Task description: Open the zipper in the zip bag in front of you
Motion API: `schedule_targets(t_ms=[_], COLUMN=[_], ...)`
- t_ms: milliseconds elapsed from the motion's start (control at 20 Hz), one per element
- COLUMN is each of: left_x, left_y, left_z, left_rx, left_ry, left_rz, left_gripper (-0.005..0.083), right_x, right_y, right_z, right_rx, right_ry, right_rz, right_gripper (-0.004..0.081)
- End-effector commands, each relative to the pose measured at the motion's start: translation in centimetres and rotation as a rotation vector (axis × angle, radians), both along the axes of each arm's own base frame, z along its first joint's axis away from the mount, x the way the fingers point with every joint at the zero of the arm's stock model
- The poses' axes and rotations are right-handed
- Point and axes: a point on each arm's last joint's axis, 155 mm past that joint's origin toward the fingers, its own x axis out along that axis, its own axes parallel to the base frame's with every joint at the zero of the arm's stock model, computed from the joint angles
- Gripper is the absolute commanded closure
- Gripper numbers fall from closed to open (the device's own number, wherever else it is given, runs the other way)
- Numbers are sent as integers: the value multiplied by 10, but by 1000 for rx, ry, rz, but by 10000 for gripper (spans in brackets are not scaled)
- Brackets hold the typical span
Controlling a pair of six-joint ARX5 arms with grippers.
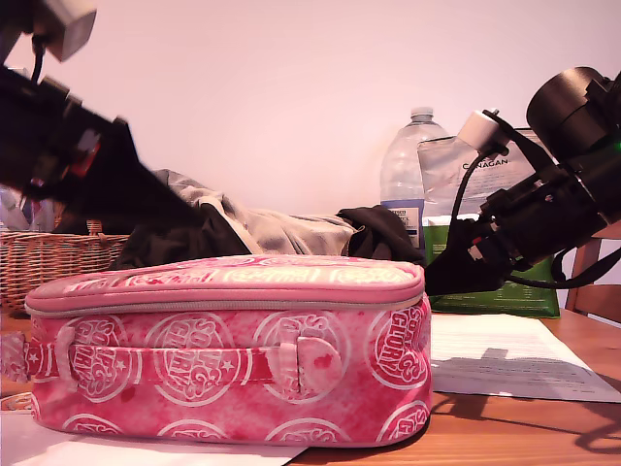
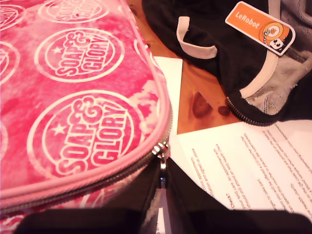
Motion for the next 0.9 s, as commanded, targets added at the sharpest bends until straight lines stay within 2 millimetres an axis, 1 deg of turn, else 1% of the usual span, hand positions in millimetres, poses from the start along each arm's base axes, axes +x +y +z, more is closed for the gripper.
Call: schedule_targets(t_ms=[0,100,200,300,400,450,500,600,750,850], left_x=[-4,-6,-5,5,18,26,34,49,59,61], left_y=[-12,-23,-35,-48,-63,-70,-77,-92,-110,-113], left_z=[9,13,7,8,18,19,16,4,-3,-13], left_rx=[-23,-34,-26,-33,-55,-54,-46,-28,-22,0], left_ry=[-30,-48,-35,-50,-84,-81,-69,-41,-31,2], left_rz=[-35,-66,-91,-100,-110,-113,-115,-122,-140,-141], left_gripper=[793,793,792,793,793,793,793,793,793,793], right_x=[-2,-2,-2,-1,0,0,0,0,1,4], right_y=[4,1,1,1,0,0,0,-1,-7,-10], right_z=[-5,-7,-5,-2,2,3,4,4,-1,-2], right_rx=[-3,-9,-10,-11,-10,-9,-10,-17,-43,-47], right_ry=[21,37,37,37,27,24,25,26,41,39], right_rz=[8,1,0,-1,-3,-4,-5,-9,-35,-47], right_gripper=[783,783,783,783,783,783,783,783,783,783])
